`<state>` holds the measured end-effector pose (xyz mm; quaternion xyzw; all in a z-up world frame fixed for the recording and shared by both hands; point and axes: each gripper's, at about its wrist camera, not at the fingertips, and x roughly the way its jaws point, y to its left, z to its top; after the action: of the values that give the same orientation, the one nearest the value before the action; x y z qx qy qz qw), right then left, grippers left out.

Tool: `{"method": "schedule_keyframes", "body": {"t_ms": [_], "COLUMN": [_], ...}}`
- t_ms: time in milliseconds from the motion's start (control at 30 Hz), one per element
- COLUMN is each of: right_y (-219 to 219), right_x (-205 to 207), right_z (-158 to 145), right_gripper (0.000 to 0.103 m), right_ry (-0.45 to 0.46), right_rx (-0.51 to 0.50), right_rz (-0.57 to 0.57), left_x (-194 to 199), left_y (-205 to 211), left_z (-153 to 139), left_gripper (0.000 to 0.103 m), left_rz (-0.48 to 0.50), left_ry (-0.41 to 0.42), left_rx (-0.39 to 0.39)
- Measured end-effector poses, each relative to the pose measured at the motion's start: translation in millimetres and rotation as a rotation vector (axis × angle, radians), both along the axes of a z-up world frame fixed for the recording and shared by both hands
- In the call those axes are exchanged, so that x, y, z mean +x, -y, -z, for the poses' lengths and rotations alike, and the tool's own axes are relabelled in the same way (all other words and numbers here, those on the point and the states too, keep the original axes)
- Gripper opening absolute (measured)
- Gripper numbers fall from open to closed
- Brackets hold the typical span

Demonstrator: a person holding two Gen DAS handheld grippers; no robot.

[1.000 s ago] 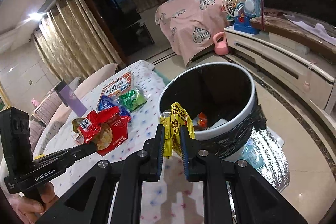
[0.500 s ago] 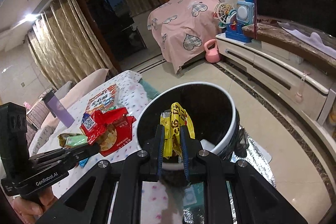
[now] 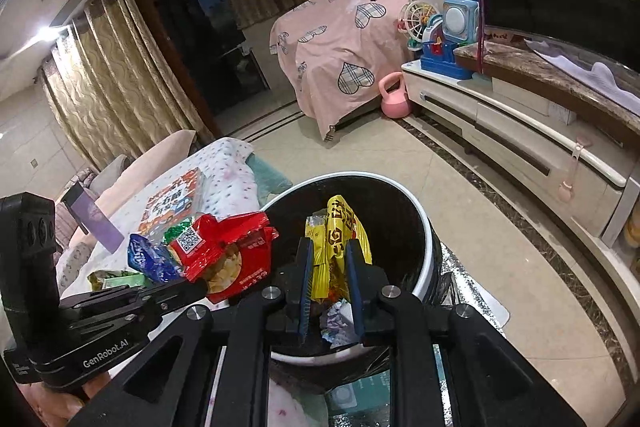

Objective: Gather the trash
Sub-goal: 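Carry the red bag and yellow wrapper to the bin and open both tools, then move both tools back over the table toward the remaining items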

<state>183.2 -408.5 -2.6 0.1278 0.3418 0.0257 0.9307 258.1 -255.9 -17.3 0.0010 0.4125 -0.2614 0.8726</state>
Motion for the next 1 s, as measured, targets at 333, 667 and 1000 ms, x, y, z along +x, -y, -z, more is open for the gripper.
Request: {"method": "schedule_keyframes", "body": {"t_ms": [333,667,1000], "right_y": [2.6,-6.5,-50.9], "right_x": [12.8,-7.5,-36.4], "right_z": [15.0,8.6,14.1], "right_gripper": [0.059,0.069,0.082], "right_ry": [-0.045,-0.019,-0.017], "right_rx": [-0.007,0.027,0.091], "right_rz": [-0.007,-0.006,-0.077], "left_x": [-4.8,-38.7,-77.4], "left_y": [-1.7,-54.8,-128.2], "left_z": [3.7,7.4,25.0], "left_gripper": [0.041,0.061,0.061], "left_rz": [-0.004,-0.107,-0.225], "left_ry": [0.001,0.003,-0.042], "left_rx": [0.007,-0.024,-0.054]}}
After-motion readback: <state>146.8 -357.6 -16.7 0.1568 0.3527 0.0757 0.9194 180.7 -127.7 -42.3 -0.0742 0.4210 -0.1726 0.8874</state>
